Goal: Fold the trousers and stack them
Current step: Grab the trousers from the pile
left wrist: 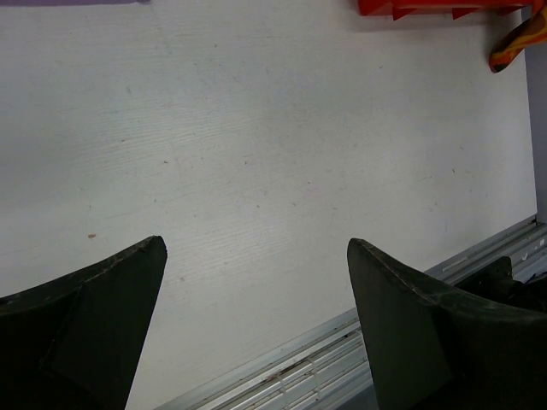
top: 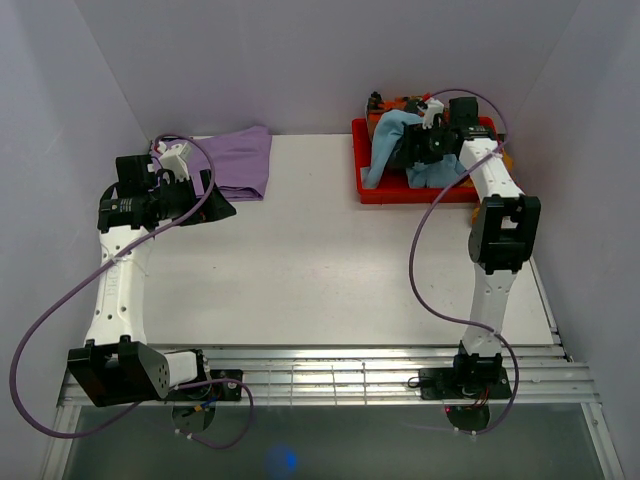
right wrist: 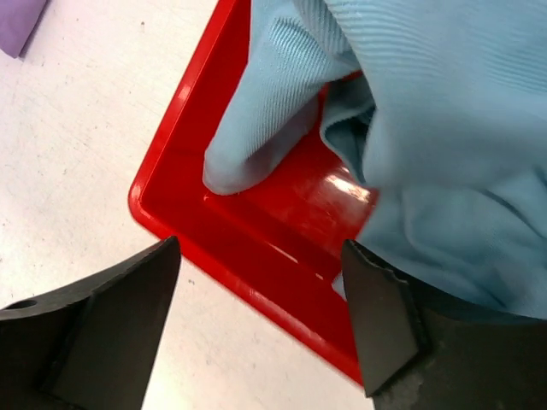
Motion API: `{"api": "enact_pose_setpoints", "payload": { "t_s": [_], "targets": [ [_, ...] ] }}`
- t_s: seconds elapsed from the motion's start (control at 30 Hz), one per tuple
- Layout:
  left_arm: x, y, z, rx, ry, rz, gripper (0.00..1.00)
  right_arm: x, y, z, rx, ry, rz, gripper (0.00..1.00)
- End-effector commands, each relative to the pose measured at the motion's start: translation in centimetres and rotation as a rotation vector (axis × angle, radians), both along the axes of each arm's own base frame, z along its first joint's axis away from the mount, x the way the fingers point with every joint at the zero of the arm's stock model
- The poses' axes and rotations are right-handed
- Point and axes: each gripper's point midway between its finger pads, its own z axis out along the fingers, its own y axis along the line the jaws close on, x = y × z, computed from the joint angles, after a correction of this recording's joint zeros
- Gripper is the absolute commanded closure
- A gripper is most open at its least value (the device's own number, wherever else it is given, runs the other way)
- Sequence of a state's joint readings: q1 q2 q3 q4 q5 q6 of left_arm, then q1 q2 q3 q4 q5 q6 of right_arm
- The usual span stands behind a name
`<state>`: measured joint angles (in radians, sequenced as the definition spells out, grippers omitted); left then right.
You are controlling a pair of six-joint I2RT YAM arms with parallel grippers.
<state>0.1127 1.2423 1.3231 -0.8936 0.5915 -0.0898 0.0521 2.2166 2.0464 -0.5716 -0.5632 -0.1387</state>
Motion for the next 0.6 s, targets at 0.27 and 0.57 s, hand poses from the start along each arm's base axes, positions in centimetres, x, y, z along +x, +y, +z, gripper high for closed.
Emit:
{"api": "enact_pose_setpoints", "payload": {
  "t_s": [0.27, 0.57],
  "targets": [
    [-0.8, -0.8, 1.5, -0.021, -0.061, -0.041, 0.02, -0.6, -11.5, 13.2, -0.219, -0.284, -0.445, 0.10],
    [-0.5, -0.5, 1.5, -0.008, -0.069, -0.025, 0.02, 2.3, -13.3, 4.3, -0.272, -0.099, -0.505, 0.10]
  ]
}}
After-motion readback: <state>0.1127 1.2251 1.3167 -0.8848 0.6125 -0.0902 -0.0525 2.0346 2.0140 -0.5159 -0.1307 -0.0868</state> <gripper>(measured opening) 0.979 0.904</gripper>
